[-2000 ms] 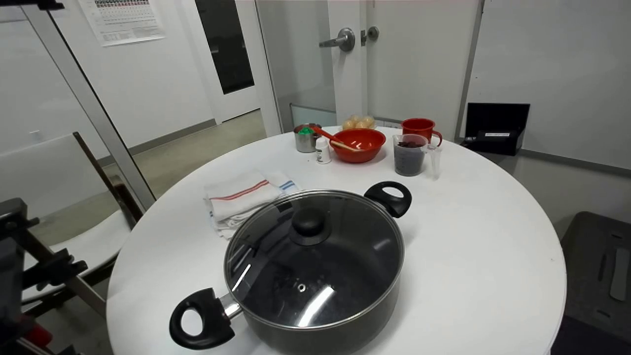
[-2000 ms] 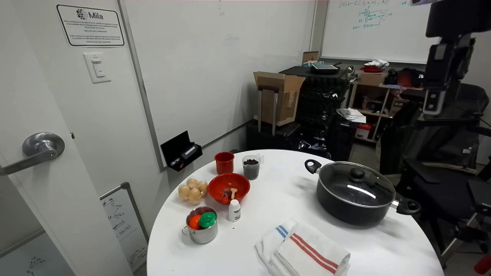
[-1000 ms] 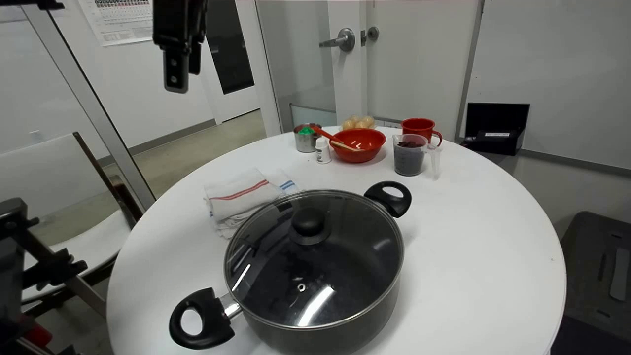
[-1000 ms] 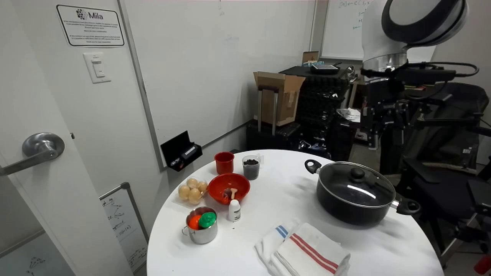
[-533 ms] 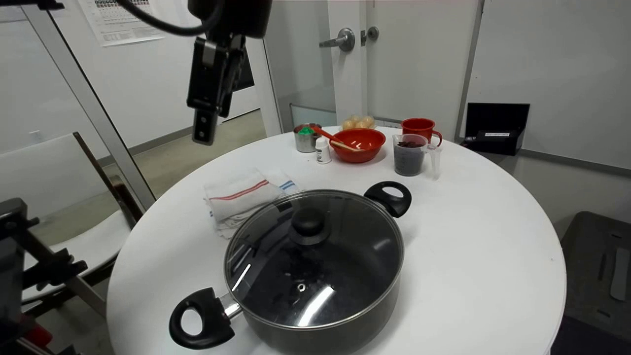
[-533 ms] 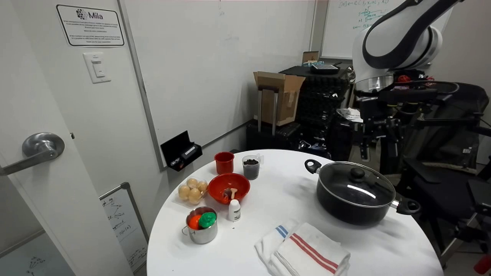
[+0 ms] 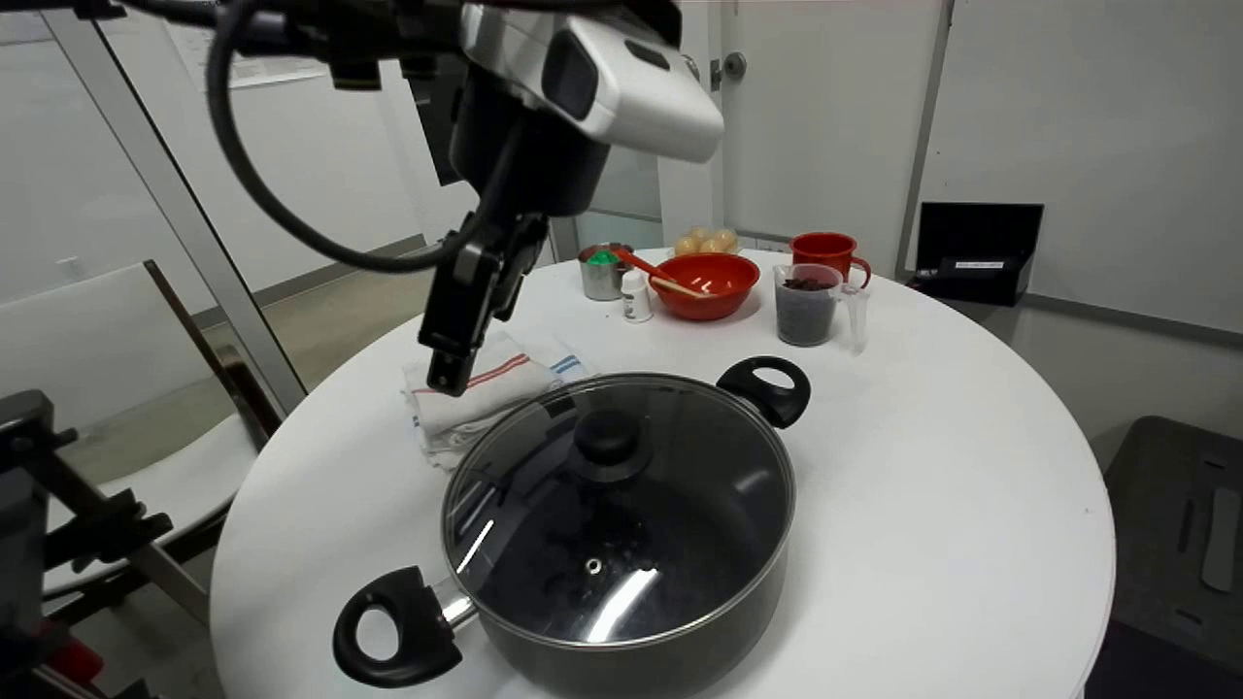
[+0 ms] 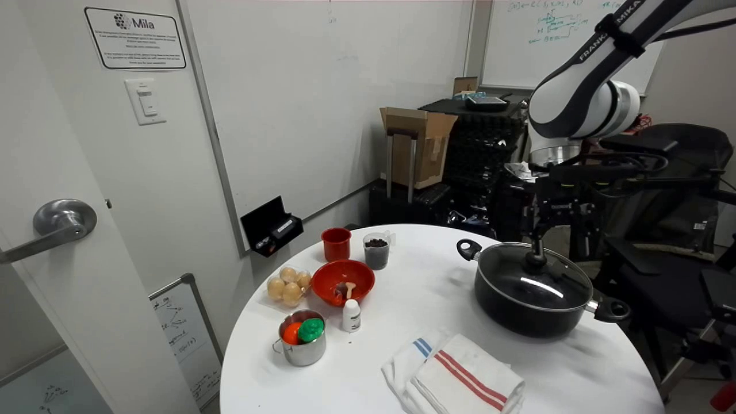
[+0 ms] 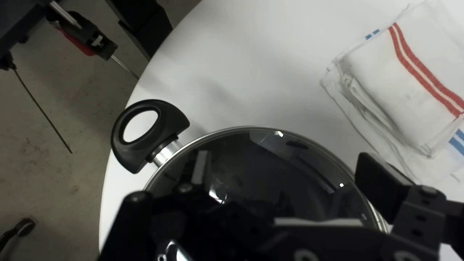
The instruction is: Remove the lid from the pot and place it on the table
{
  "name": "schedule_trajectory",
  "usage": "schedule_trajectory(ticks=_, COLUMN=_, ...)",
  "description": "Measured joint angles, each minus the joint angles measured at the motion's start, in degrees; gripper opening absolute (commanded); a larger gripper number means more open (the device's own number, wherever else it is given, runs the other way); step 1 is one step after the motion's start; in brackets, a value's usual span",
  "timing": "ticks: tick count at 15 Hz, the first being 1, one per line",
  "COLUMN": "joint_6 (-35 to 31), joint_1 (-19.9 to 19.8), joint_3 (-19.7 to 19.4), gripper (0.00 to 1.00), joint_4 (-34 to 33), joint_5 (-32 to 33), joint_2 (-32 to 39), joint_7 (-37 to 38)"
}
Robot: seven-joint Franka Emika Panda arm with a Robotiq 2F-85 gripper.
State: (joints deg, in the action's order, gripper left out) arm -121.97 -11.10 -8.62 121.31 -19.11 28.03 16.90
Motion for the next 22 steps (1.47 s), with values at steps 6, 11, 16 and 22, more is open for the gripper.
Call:
schedule_trajectory(ticks=6, joint_6=-4.75, joint_1=-1.14, joint_3=-1.31, gripper=1.0, joint_4=-0.44, joint_5=-2.6, joint_2=2.63, joint_7=4.28)
schedule_trajectory(ticks=11, joint_6=-10.14, joint_1=-0.61, joint_3=-1.34, gripper=1.0, joint_4=-0.35, joint_5=-3.38, joint_2=4.2, joint_7=10.35)
schedule_trajectory(ticks=16, joint_6=-14.77, joint_1=0.73, joint_3=-2.09, gripper=1.0, joint_4=0.07, joint_5=-3.38, joint_2=5.86, joint_7=17.01)
schedule_trajectory(ticks=22, joint_6=-18.93, joint_1=1.54, joint_3=-3.43, gripper=1.0, joint_4=0.76, joint_5=-3.38, joint_2=6.88, joint_7=23.4)
